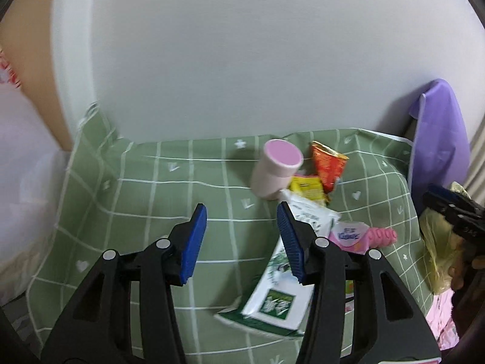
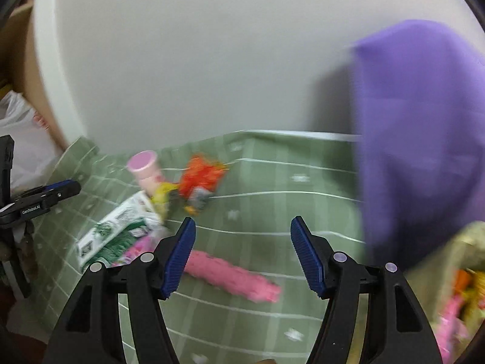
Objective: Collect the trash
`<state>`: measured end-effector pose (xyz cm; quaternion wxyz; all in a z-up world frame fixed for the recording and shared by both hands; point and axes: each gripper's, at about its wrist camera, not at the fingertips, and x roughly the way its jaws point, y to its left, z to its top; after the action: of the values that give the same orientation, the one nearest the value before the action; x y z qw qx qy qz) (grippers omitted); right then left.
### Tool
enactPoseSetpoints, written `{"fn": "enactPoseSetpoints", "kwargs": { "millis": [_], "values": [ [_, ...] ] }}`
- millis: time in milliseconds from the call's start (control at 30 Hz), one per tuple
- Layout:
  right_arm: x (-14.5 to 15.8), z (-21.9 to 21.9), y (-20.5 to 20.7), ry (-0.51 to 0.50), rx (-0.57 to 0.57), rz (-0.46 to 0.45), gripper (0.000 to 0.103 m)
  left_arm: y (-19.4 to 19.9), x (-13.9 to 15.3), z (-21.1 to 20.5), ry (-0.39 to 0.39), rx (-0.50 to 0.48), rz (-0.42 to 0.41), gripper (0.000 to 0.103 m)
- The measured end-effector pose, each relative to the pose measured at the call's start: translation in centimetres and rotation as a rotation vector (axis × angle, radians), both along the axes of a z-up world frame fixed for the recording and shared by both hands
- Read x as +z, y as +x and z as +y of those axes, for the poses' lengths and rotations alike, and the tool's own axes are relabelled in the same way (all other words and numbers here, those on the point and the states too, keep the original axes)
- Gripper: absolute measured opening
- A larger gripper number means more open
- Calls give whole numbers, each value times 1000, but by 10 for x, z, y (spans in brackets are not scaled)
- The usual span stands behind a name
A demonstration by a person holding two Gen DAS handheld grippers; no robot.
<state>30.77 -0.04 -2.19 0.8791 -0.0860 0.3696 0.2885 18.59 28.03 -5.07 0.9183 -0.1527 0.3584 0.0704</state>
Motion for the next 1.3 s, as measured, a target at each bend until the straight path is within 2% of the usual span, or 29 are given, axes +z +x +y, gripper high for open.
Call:
{"fn": "enactPoseSetpoints", "kwargs": {
  "millis": [133, 400, 433, 600, 667, 733, 800, 933, 1067, 1300],
  "values": [
    [-14, 36, 23, 15, 30, 36, 62, -7, -4, 8, 5, 8, 1, 48],
    [-51, 79, 81, -14, -121, 111, 62, 5, -13, 12, 29, -34, 34, 49],
    [-51, 82, 82, -3, -123, 92, 62, 6, -14, 12, 27, -37, 35, 49],
    [-52, 99, 88, -85, -114, 59, 60, 12, -21, 15, 7, -51, 43, 49],
    [-52, 98, 88, -84, -114, 64, 55, 13, -22, 16, 0, -51, 44, 49],
    [-53, 99, 89, -104, -118, 59, 45, 14, -23, 17, -9, -51, 44, 49],
    [-52, 99, 85, -96, -107, 72, 42, 15, -23, 19, -20, -48, 39, 49],
    [-57, 94, 82, -83, -73, 119, 15, 17, -20, 20, -29, -50, 32, 49],
    [-60, 85, 79, -56, -73, 151, 9, 17, -17, 20, -34, -56, 26, 49],
    [-40, 56, 62, -3, -52, 117, 6, 17, -11, 13, -44, -68, 11, 49]
  ]
}}
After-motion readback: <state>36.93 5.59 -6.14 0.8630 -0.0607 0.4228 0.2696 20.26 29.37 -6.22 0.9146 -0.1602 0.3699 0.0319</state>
